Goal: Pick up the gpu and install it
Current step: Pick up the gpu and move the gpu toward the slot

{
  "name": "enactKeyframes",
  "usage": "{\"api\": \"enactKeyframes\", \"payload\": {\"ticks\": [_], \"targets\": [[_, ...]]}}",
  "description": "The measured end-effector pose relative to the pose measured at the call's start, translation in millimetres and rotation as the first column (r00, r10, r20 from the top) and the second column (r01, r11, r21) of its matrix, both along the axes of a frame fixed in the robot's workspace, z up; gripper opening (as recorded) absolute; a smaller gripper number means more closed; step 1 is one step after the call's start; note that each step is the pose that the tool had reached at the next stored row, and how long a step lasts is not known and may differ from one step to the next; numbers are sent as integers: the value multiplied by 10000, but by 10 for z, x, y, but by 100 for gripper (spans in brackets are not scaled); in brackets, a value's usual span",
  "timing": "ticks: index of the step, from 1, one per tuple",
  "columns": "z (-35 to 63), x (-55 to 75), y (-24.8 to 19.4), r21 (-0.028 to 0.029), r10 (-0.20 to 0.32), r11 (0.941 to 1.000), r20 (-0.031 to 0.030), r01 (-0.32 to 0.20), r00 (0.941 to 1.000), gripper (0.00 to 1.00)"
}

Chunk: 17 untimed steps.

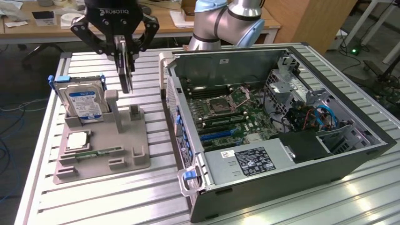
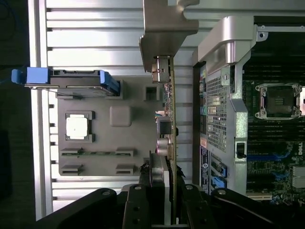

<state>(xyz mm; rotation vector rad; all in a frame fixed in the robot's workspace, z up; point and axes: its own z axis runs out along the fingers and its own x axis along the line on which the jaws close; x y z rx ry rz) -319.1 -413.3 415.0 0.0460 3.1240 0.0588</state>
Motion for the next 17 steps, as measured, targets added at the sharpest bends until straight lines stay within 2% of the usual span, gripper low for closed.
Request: {"api": "enactKeyframes", "payload": {"ticks": [6, 7, 15, 17], "targets": [[0, 76, 0, 0, 0, 10000, -1, 0, 10000, 28], [-1, 134, 0, 1, 0, 10000, 1, 0, 10000, 28], [0, 278, 0, 1, -1, 10000, -1, 1, 10000, 28], [-1, 364, 0, 16, 4, 10000, 0, -4, 10000, 28]]}}
